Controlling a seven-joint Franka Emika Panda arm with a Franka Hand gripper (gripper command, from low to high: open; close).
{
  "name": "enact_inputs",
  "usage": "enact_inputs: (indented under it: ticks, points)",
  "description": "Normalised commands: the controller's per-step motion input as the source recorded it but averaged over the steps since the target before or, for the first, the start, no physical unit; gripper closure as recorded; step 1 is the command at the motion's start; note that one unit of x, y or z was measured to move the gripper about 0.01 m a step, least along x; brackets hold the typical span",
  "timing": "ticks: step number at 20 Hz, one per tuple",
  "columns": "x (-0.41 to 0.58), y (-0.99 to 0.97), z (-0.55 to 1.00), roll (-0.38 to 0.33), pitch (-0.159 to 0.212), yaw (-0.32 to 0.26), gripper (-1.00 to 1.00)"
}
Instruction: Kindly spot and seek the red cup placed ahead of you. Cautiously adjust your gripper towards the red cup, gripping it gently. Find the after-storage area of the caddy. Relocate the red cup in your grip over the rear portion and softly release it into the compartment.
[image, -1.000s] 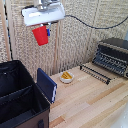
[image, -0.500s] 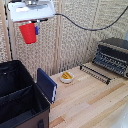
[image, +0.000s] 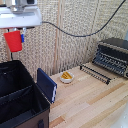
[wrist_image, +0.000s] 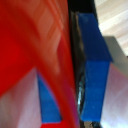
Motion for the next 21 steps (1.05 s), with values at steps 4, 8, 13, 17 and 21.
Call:
enact_inputs:
  ticks: [4,8,13,17,21]
  points:
    - [0.035,0.61,-0.6,-0.091,-0.085,0.077,1.0]
    - [0.189,0.23,-0.49,-0.175,-0.129,0.149,1.0]
    - [0.26,-0.04,-0.03,-0.125,-0.111,0.212,-1.0]
    - [0.157,-0.16,0.38,0.017,0.073,0.076,-1.0]
    - [0.161,-0.16,0.35,0.085,0.114,0.141,-1.0]
